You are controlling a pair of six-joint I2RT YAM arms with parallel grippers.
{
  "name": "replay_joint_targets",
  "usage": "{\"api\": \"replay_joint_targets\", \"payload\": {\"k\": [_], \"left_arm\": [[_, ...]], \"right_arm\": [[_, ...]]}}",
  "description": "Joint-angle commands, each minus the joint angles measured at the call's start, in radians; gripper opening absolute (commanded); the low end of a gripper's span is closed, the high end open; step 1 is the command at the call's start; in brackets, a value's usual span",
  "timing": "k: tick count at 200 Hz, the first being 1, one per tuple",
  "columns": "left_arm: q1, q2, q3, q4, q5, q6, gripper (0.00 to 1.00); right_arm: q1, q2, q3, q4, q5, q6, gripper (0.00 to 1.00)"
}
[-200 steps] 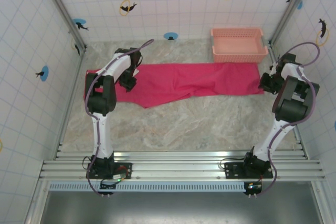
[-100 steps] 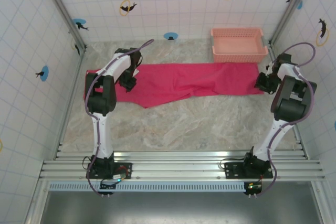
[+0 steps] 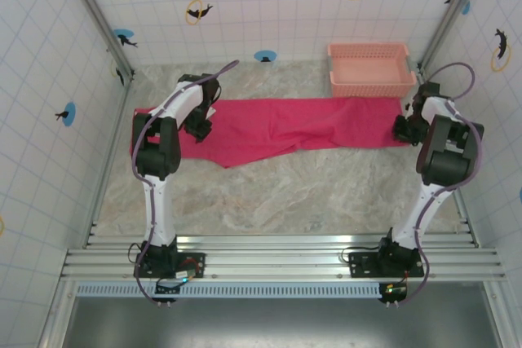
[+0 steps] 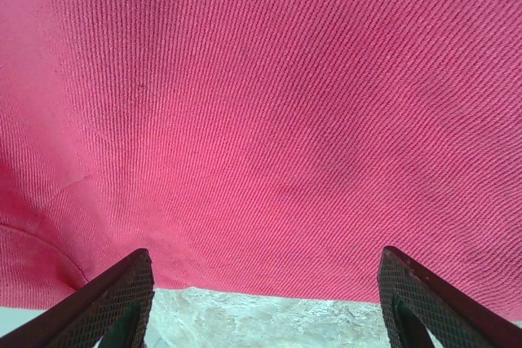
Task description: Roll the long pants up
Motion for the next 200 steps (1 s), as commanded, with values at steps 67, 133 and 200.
{"api": "replay_joint_targets", "payload": {"k": [67,133,200], "left_arm": [[-0.004,0.026,0.032,-0.046,-0.003,0.009,0.73],[-0.004,0.029,0.031,-0.05,-0.006,0.015,0.73],[-0.004,0.026,0.02,-0.054,-0.014,0.031,0.73]], "right_arm": [[0.015,0.058,0.039,-0.059,0.079,0.019,0.0],[-0.014,-0.034,0.052,-0.082,0.215,-0.011,0.0],[-0.081,-0.059,0.152,-0.147,0.267,-0.098,0.0]]}}
